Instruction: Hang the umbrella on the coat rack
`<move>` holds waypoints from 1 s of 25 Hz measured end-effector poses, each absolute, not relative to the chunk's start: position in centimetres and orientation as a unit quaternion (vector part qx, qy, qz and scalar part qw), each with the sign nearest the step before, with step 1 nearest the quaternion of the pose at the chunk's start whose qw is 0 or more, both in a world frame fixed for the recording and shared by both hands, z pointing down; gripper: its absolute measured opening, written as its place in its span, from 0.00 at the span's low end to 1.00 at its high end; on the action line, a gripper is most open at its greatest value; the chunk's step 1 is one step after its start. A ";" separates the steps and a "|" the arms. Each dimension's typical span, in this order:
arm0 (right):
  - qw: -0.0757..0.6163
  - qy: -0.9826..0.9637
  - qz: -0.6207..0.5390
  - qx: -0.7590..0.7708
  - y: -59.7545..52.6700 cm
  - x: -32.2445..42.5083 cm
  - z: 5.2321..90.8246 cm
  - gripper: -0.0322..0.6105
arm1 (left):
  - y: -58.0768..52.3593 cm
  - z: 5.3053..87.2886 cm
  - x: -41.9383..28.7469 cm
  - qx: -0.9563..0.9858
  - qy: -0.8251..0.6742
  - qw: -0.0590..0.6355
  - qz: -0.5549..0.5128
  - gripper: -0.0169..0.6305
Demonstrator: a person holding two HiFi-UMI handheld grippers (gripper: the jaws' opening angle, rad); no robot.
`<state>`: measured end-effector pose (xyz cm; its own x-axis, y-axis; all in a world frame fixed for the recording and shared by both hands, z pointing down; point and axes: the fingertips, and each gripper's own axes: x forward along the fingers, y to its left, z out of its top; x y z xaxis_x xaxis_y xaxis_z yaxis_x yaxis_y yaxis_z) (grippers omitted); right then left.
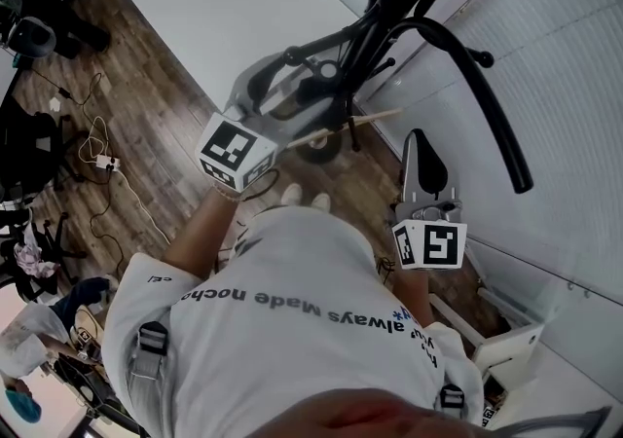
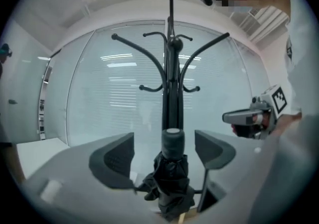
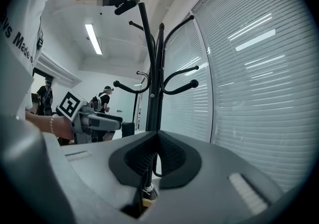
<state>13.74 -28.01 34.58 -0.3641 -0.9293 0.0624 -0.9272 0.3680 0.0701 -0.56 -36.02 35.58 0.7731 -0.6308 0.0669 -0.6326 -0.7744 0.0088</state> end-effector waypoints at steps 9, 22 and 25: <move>0.043 -0.828 -0.017 0.559 -27.4 13.2 33.7 0.05 | -31.7 33.0 -4.0 0.933 -0.361 0.004 -0.005 0.31; 0.067 -0.839 -0.018 0.539 -26.0 11.4 35.0 0.05 | -29.5 35.6 -4.7 0.921 -0.389 0.020 0.015 0.12; 0.066 -0.840 -0.016 0.539 -25.9 11.2 35.0 0.05 | -29.3 35.7 -4.3 0.923 -0.384 0.021 0.017 0.13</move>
